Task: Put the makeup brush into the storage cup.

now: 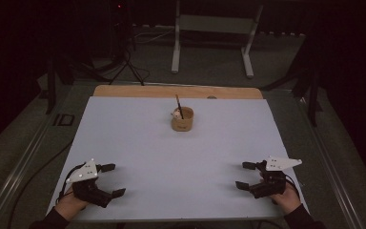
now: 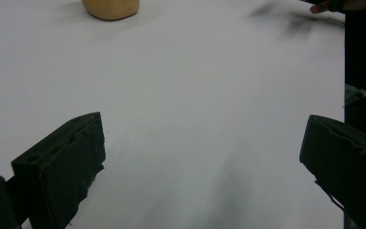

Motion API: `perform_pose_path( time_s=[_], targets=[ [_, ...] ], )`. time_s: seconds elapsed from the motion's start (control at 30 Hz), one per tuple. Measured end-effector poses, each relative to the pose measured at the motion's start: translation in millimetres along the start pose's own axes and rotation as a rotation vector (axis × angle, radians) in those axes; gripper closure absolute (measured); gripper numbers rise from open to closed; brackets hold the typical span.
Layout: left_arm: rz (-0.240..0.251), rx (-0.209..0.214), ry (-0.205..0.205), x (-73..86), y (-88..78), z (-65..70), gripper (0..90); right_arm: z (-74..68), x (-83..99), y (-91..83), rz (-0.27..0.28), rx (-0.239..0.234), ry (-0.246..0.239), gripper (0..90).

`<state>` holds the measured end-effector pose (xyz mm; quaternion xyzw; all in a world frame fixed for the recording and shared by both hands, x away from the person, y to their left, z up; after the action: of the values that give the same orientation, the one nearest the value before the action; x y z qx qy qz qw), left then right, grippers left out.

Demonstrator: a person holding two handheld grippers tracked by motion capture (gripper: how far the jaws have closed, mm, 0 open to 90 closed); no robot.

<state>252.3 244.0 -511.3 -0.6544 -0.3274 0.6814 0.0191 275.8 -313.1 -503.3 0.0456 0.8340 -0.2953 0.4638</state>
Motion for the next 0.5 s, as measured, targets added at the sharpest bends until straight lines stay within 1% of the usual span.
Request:
perform_pose_path(
  time_s=[0.1,0.27,0.5],
  targets=[
    [-0.005,0.005,0.003,1.0,1.5,1.1,2.5,0.8,0.8,-0.5,0.002,0.002,0.006,13.8],
    [0.007,0.003,0.004,1.7,1.1,1.9,2.5,2.4,1.8,0.7,0.001,0.004,0.016,13.8],
    [0.009,0.002,-0.004,3.5,1.6,0.8,2.5,4.2,3.6,1.9,-0.003,0.005,0.024,13.9]
  ],
)
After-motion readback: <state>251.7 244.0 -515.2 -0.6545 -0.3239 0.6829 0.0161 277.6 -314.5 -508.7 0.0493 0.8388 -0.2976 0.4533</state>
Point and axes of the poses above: each handheld gripper's, and its own axes: y roughly forward along the jaws, x roughly out of its underside, z roughly to its right, the point moved 1 cm from there along y, roughly forward along the jaws, and after that the axes turned 13 degrees about y, right-handed, at the moved point
